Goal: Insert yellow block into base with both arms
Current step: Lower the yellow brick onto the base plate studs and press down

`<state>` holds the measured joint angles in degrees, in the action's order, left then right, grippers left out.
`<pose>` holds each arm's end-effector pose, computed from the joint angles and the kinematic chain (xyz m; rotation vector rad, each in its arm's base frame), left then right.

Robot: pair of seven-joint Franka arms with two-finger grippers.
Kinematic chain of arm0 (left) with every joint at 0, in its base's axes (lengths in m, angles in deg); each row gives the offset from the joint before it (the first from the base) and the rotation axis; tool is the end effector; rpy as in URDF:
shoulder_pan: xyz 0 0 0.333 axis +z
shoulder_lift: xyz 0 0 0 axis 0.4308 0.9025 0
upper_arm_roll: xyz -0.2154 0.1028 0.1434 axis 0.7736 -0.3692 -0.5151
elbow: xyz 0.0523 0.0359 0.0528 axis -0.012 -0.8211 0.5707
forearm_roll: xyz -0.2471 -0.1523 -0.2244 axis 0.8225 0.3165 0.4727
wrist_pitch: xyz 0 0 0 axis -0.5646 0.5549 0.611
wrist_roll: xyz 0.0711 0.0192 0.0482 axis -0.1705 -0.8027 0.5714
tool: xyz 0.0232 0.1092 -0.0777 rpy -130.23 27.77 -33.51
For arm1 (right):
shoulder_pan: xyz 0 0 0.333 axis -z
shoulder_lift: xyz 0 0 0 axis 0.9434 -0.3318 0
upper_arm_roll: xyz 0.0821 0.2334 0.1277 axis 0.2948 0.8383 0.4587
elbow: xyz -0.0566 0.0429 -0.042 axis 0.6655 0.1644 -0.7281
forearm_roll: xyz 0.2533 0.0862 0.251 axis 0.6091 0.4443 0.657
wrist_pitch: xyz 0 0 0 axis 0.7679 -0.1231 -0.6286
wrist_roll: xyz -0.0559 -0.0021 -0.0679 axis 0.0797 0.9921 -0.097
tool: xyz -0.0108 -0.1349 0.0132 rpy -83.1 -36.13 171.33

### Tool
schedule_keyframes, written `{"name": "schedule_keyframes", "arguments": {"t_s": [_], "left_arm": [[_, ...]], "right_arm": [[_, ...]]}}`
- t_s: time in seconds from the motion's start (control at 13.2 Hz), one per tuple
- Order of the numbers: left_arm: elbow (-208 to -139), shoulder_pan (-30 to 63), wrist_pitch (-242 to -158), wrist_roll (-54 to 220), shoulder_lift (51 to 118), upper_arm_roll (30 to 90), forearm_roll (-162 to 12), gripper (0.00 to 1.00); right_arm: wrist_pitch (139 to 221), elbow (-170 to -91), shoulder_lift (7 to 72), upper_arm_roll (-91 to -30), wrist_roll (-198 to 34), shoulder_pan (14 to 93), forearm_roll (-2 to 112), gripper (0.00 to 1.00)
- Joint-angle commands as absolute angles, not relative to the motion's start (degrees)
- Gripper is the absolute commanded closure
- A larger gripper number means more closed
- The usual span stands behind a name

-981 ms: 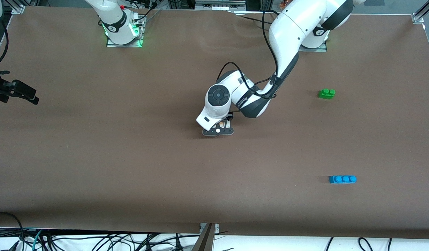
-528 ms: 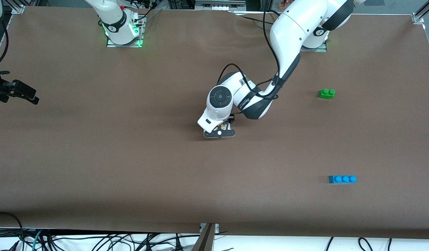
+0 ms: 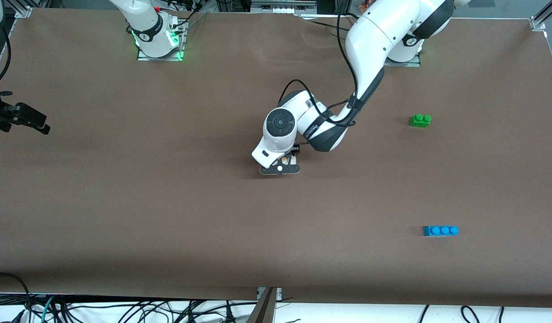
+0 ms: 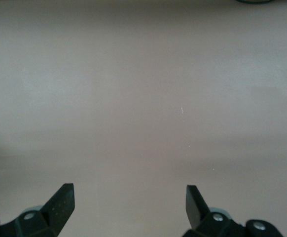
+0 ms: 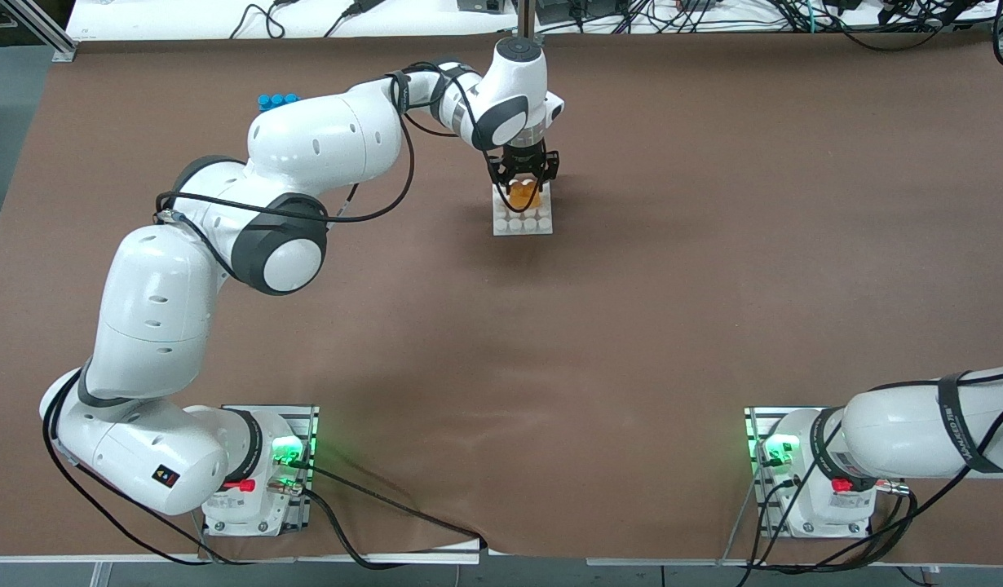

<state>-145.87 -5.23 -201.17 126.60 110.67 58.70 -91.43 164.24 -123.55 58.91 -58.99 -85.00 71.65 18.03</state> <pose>0.5023 -0.4766 0.1858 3.0917 0.1243 -0.2030 0.5588 -0.0488 0.5204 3.1233 -0.0751 0.0946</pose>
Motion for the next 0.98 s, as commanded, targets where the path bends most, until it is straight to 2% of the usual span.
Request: {"name": "schedule_keyframes", "arguments": {"t_s": [0.0, 0.75, 0.83, 0.91], "left_arm": [[-147.02, -5.16, -199.41, 125.61, 109.62, 58.97, -92.95, 1.0], [-148.43, -5.16, -199.93, 126.31, 109.8, 59.05, -92.69, 1.0], [-148.34, -5.16, -199.93, 126.31, 109.8, 58.97, -92.69, 0.93], [-148.34, -5.16, -200.02, 126.14, 109.8, 58.97, -92.77, 0.77]], "right_arm": [[163.16, -122.3, 58.57, -59.06, -85.49, 71.59, 18.12, 0.0], [163.6, -122.3, 58.22, -59.15, -85.14, 71.59, 18.03, 0.0], [163.6, -122.3, 58.22, -59.15, -85.22, 71.59, 18.03, 0.0], [163.51, -122.3, 58.22, -59.15, -85.31, 71.59, 18.12, 0.0]]}}
